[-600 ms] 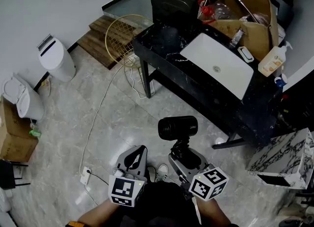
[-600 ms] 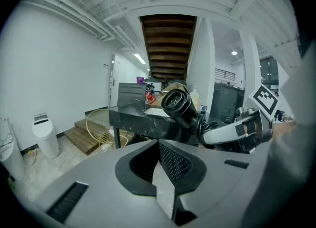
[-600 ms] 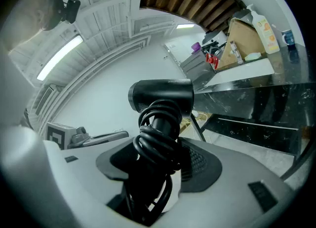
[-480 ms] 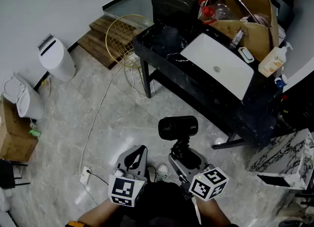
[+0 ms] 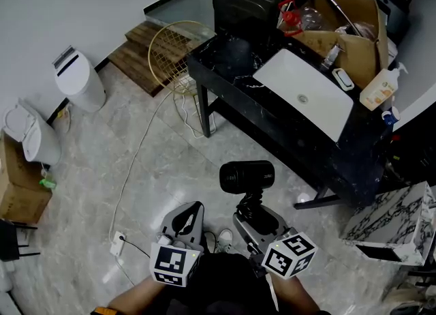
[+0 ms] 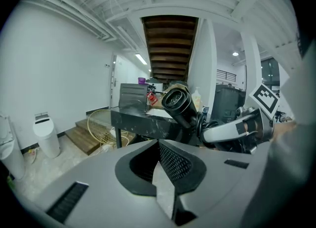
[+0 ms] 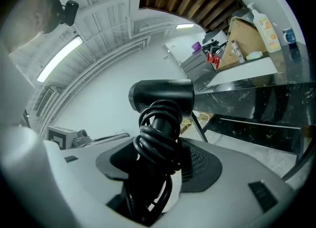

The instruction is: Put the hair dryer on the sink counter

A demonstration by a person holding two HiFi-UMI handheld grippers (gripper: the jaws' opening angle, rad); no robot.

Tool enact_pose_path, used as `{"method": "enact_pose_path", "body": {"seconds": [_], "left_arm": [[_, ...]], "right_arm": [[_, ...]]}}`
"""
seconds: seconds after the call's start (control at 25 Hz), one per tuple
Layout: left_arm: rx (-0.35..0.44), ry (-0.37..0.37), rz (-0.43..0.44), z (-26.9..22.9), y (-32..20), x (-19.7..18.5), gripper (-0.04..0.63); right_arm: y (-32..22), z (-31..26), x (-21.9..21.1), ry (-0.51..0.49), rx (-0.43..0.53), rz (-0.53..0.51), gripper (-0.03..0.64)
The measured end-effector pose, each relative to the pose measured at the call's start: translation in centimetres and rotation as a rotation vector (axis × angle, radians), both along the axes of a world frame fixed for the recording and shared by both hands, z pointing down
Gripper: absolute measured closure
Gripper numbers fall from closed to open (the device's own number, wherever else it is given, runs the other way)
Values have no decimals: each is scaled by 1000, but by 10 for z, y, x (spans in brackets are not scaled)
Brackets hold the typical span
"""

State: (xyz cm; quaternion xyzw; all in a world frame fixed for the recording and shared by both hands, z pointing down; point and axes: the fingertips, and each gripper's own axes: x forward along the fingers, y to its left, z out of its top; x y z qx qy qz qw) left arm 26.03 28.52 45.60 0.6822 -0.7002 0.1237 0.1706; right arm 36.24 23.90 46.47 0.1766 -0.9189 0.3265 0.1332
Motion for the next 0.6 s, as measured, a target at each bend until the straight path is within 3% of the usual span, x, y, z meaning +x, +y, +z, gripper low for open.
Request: {"method": "enact_pose_path", "body": {"seconds": [0.6], "left_arm": [[45, 7, -10, -13, -22, -51, 584]], "right_arm": [[-24, -18, -49, -12, 25, 17, 356]]}}
